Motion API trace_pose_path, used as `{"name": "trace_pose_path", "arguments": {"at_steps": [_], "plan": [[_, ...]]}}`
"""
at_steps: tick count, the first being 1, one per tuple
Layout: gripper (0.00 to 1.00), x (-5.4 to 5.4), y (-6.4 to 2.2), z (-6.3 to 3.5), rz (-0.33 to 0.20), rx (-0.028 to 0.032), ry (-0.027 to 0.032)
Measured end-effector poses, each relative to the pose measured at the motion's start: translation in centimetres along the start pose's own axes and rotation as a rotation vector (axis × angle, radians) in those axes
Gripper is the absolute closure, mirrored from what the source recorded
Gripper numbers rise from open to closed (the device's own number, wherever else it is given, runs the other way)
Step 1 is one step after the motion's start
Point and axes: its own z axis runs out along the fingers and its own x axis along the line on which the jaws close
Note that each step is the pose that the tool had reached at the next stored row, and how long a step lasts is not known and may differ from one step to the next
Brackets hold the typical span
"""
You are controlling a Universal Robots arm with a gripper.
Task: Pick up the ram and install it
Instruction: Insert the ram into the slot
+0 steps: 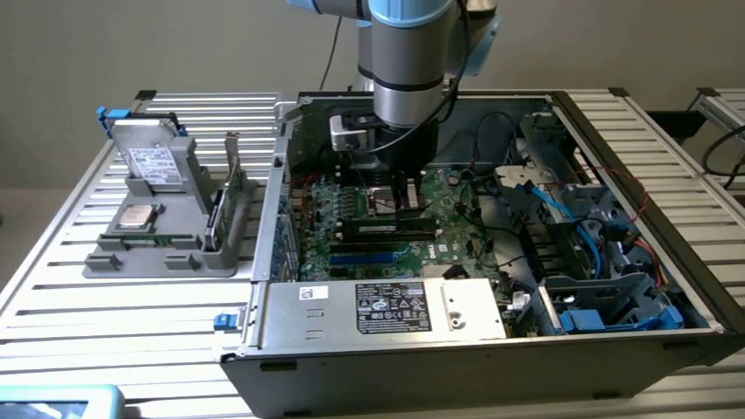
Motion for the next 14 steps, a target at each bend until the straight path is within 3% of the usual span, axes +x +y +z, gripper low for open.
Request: {"name": "trace_pose_path", "arguments": {"at_steps": [14], "plan": [[0.86, -0.09, 0.04, 0.06, -0.003, 0.0035, -0.0001]]}}
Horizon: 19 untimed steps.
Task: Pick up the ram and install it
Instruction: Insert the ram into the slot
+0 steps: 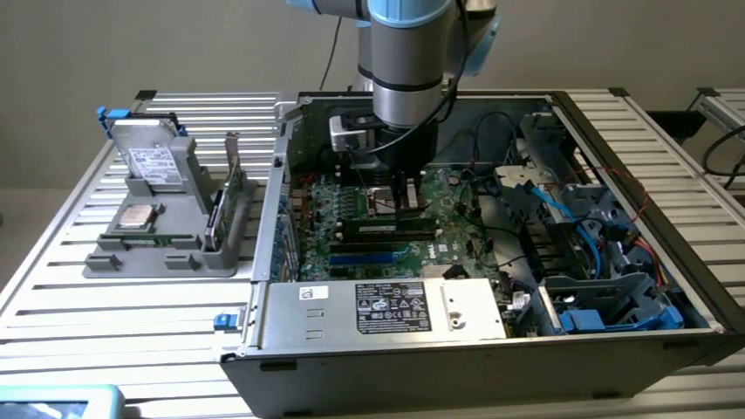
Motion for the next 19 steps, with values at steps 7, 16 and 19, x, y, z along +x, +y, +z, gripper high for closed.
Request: {"name": "trace_pose_path", "arguments": {"at_steps": [7, 16, 19], "plan": [[0.86, -0.01, 0.08, 0.12, 0.0, 0.0011, -0.0007], [0.86, -0.02, 0.11, 0.21, 0.0, 0.0018, -0.0013], [0.86, -0.03, 0.11, 0.26, 0.0, 0.0023, -0.0015]]}}
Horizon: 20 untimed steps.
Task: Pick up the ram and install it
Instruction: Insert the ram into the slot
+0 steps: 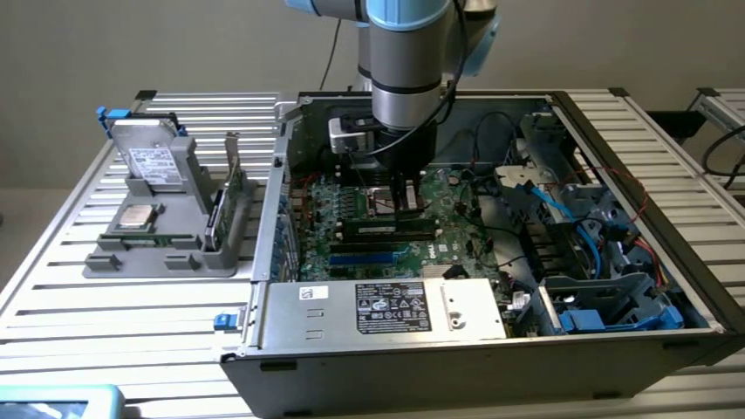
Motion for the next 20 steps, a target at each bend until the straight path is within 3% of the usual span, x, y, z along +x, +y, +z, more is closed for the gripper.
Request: {"name": "trace_pose_path", "arguments": {"at_steps": [11, 13, 17, 20], "plan": [[0.86, 0.0, 0.0, 0.05, 0.0, 0.0012, -0.0015], [0.84, 0.0, 0.01, 0.04, 0.0, 0.001, -0.002], [0.65, 0.0, -0.02, -0.43, 0.0, 0.001, -0.0028], [0.65, 0.1, -0.17, -1.24, 0.0, 0.001, -0.0028]]}}
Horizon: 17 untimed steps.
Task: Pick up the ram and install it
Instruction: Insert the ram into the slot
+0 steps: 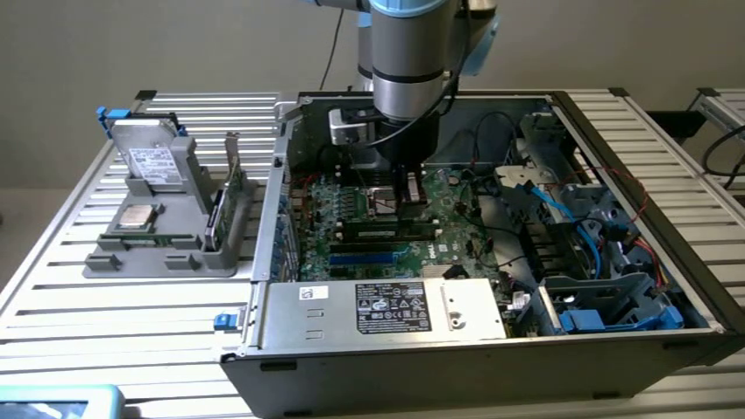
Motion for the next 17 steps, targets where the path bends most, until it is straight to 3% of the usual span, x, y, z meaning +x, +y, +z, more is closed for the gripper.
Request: {"name": "trace_pose_path", "arguments": {"at_steps": [5, 7, 9, 10, 17], "plan": [[0.65, 0.1, -0.87, -1.06, 0.0, -0.0076, -0.0004], [0.65, 0.1, -1.19, -1.18, -0.001, -0.0175, -0.0009], [0.65, 0.2, -1.51, -1.21, -0.002, -0.0344, -0.0018], [0.65, 0.2, -1.53, -1.21, -0.003, -0.0375, -0.0017], [0.65, 0.2, -1.54, -1.22, -0.003, -0.0376, -0.0018]]}}
